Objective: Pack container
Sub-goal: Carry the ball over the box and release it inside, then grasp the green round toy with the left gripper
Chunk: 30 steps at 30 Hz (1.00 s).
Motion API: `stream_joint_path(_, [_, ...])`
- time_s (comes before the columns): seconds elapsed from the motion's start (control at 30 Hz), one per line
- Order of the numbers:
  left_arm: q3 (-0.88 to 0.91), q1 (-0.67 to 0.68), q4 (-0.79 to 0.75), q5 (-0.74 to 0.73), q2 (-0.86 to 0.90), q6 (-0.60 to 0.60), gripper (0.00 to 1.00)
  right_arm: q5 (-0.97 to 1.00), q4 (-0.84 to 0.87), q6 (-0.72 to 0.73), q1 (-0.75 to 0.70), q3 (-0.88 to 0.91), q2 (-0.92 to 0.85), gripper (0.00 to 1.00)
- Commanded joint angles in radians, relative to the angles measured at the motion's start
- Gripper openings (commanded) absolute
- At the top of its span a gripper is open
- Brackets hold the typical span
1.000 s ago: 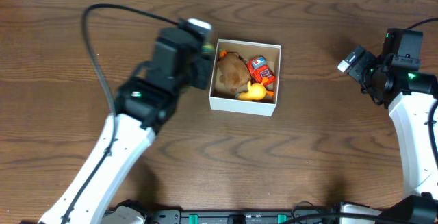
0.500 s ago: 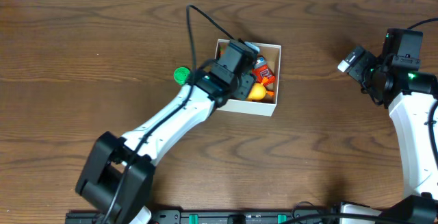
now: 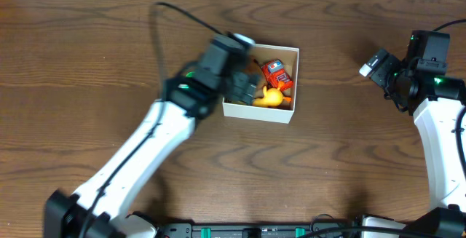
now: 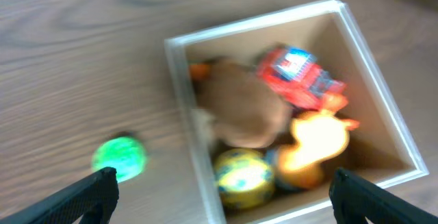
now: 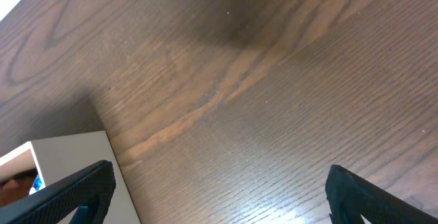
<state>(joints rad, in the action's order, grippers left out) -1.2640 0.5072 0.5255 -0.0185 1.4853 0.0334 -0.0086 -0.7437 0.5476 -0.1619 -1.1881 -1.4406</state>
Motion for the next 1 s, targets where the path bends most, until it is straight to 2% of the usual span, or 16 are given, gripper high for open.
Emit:
stream_joint_path(0.0, [-0.021, -0.107, 0.037, 0.012, -0.016, 0.005, 0.98, -0.003, -0.001, -0.01, -0.006, -0.003, 0.002, 0.99])
stream_joint_path(0.17, [-0.008, -0.246, 0.073, 0.011, 0.06, 0.006, 0.99, -0.003, -0.002, -0.01, -0.006, -0.003, 0.002, 0.99])
stream_joint_path(0.27, [-0.007, -0.284, 0.069, 0.01, 0.145, 0.006, 1.0, -0.003, -0.001, -0.01, -0.006, -0.003, 0.002, 0.99])
stream_joint_path(0.53, [-0.007, -0.293, 0.0, 0.007, 0.359, 0.006, 1.0, -0.003, -0.002, -0.01, -0.006, -0.003, 0.002, 0.99])
stream_joint_path(0.87, [-0.007, -0.293, -0.095, 0.008, 0.475, 0.005, 1.0, -0.003, -0.002, -0.01, -0.006, -0.003, 0.002, 0.99])
stream_joint_path(0.97, [-0.007, -0.293, -0.117, 0.007, 0.499, 0.005, 0.96, -0.003, -0.002, -0.01, -0.006, -0.003, 0.002, 0.99])
